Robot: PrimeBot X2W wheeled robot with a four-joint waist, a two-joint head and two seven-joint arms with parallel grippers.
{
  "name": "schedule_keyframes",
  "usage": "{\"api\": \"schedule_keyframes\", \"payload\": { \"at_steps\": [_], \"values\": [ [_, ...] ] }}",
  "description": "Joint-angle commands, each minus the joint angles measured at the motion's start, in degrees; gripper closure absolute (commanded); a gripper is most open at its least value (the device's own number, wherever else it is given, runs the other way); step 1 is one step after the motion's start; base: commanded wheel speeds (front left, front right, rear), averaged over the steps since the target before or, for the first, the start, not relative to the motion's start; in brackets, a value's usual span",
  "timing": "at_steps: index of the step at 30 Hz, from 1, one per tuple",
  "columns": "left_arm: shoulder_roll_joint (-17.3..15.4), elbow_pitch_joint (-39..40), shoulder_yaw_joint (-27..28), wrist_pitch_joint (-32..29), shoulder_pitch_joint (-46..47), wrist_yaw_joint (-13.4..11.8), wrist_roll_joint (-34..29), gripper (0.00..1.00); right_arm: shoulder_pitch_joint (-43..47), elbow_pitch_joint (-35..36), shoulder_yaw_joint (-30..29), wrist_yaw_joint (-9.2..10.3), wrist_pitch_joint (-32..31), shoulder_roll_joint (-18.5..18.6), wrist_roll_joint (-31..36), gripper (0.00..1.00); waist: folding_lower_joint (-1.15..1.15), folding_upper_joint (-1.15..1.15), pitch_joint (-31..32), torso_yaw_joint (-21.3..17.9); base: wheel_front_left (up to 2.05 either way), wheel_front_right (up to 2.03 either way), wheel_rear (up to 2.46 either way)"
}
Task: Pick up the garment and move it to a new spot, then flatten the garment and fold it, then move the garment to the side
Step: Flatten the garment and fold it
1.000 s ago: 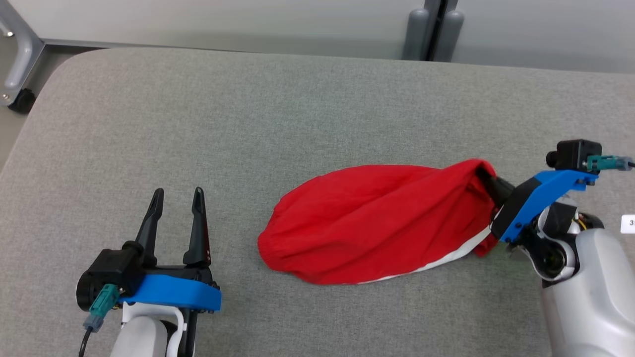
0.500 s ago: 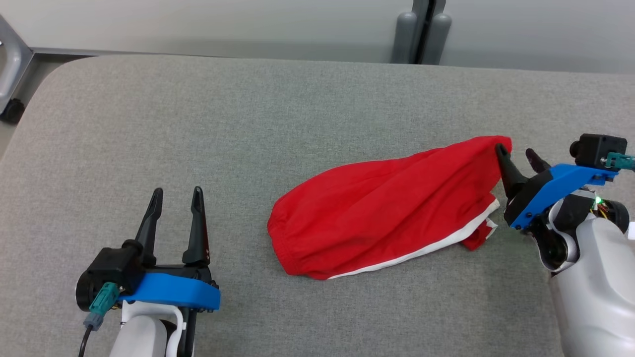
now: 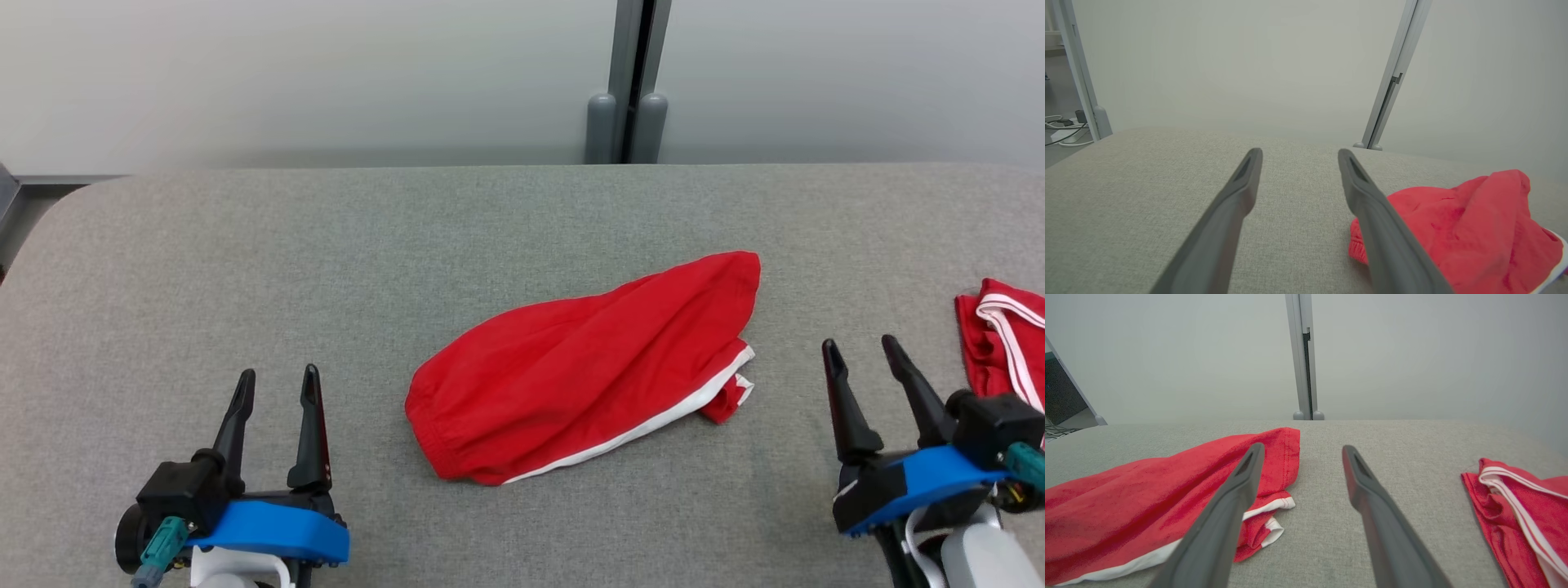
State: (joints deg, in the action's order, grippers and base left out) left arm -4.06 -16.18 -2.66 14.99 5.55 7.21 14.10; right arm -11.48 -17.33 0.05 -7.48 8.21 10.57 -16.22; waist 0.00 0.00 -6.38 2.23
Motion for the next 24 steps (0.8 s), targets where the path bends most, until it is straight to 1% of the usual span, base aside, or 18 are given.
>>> {"api": "schedule_keyframes", "payload": {
  "at_steps": [1, 5, 9, 10, 13, 14, 16, 21, 24],
  "values": [
    [-0.26, 0.25, 0.30, 0.25, -0.73, 0.42, -0.12, 0.00, 2.94, 2.01, -0.01, -0.03, 1.19, -1.21, 2.21, 0.00, 0.00, 0.00, 1.04, -0.95, 0.00, 0.00, 0.00],
    [-0.19, 0.34, 0.85, 0.26, -2.07, 0.41, -0.03, 0.00, 7.01, 5.27, -1.31, -0.03, -0.04, -4.52, 5.15, 0.00, 0.00, 0.00, 1.94, -1.55, 0.00, 0.00, 0.00],
    [-0.14, 0.55, 0.64, 0.25, -3.71, 0.42, 0.48, 0.00, 8.97, 7.99, -1.16, -0.03, -1.36, -6.35, 4.79, 0.00, 0.00, 0.00, 2.49, -2.06, 0.00, 0.00, 0.00],
    [-0.39, 0.67, -0.35, 0.25, -4.36, 0.42, 0.55, 0.00, 9.12, 8.51, -0.75, -0.03, -1.84, -6.51, 4.77, 0.00, 0.00, 0.00, 2.56, -2.25, 0.00, 0.00, 0.00],
    [-2.12, 0.41, -6.32, 0.12, -6.19, 0.42, 2.16, 0.00, 9.61, 9.64, -0.58, -0.03, -3.09, -6.72, 5.40, 0.00, 0.00, 0.00, 2.57, -2.37, 0.00, 0.00, 0.00],
    [-2.68, 0.23, -8.55, -0.18, -6.55, 0.40, 3.20, 0.00, 9.76, 10.01, -0.70, -0.03, -3.18, -6.79, 5.51, 0.00, 0.00, 0.00, 2.52, -2.31, 0.00, 0.00, 0.00],
    [-3.16, -0.23, -11.31, -0.67, -7.16, 0.27, 5.29, 0.00, 9.81, 10.63, -1.02, -0.03, -3.63, -6.87, 5.59, 0.00, 0.00, 0.00, 2.35, -2.18, 0.00, 0.00, 0.00],
    [-3.97, -2.30, -16.76, -2.02, -4.97, 0.27, 9.55, 0.00, 10.31, 11.12, -0.34, -0.03, -4.21, -7.14, 4.75, 0.00, 0.00, 0.00, 1.75, -2.09, 0.00, 0.00, 0.00],
    [-4.29, -5.17, -17.57, -3.40, -3.38, 0.26, 10.88, 0.00, 9.80, 10.92, 0.64, -0.03, -4.52, -7.25, 4.24, 0.00, 0.00, 0.00, 1.35, -2.56, 0.00, 0.00, 0.00]
  ]
}}
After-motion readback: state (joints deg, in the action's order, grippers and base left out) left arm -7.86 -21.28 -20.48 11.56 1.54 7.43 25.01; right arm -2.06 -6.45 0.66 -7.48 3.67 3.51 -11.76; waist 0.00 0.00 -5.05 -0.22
